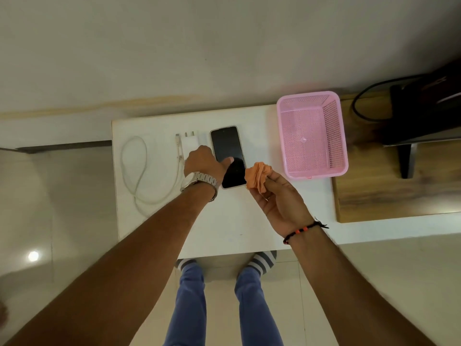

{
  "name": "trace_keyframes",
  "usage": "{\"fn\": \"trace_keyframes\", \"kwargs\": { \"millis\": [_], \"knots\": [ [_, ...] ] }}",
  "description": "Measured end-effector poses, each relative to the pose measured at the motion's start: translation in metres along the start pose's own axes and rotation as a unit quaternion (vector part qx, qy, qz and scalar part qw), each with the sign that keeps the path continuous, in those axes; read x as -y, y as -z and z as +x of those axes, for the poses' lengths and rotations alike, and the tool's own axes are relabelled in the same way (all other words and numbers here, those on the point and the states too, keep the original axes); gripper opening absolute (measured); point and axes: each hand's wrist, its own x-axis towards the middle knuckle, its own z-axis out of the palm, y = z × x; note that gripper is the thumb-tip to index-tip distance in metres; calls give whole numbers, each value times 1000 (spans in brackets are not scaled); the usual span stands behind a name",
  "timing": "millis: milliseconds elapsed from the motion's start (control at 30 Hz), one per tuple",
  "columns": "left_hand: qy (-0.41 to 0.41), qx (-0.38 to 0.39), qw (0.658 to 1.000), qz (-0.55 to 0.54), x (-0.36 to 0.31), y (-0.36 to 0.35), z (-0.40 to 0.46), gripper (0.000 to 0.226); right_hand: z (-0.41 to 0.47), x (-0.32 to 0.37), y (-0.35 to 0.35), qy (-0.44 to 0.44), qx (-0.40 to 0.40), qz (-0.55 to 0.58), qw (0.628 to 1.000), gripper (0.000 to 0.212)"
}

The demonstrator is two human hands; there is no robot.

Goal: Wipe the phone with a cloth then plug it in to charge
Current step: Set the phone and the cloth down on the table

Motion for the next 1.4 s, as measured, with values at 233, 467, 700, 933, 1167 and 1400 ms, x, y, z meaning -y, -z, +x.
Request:
{"fn": "trace_keyframes", "kwargs": {
  "millis": [233, 467, 700, 933, 1167, 1400],
  "knots": [
    [-69, 367, 832, -410, -7, 38, -47, 36, -1, 0, -3, 1, 5, -28, 1000, 32],
    [-200, 179, 926, -265, -10, 59, -45, 10, -3, 2, -25, 56, -64, -212, 973, 37],
    [-154, 248, 911, -291, -7, 75, -14, 8, -2, 0, -13, 97, -170, -175, 965, 9],
    [-183, 224, 938, -191, -26, 62, 11, 12, 8, -17, 0, 35, -273, -81, 958, 11],
    [-334, 187, 924, -4, -87, 50, 44, 22, 38, -17, 1, 12, -316, -26, 948, 7],
    [-403, 57, 913, 28, -100, 42, 44, 28, 48, -19, 4, -27, -274, -19, 961, 37]
  ]
}}
